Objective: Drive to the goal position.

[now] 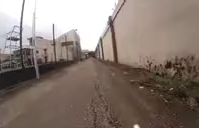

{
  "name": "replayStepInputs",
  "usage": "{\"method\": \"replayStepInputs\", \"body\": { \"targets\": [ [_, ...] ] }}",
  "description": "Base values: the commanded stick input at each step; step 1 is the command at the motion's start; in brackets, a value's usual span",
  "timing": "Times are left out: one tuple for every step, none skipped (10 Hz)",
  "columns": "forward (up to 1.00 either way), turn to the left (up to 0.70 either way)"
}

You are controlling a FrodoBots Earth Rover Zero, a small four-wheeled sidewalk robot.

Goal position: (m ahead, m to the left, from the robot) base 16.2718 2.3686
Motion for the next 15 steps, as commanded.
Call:
{"method": "replayStepInputs", "body": {
  "targets": [
    [0.70,0.00],
    [0.70,0.00],
    [0.70,0.00],
    [0.70,0.00],
    [0.70,0.00],
    [0.70,0.00],
    [0.70,0.00],
    [0.70,0.00],
    [0.70,0.00],
    [0.70,0.00],
    [0.70,0.00],
    [0.70,0.00],
    [0.70,0.00],
    [0.70,0.00],
    [0.70,0.00]
  ]
}}
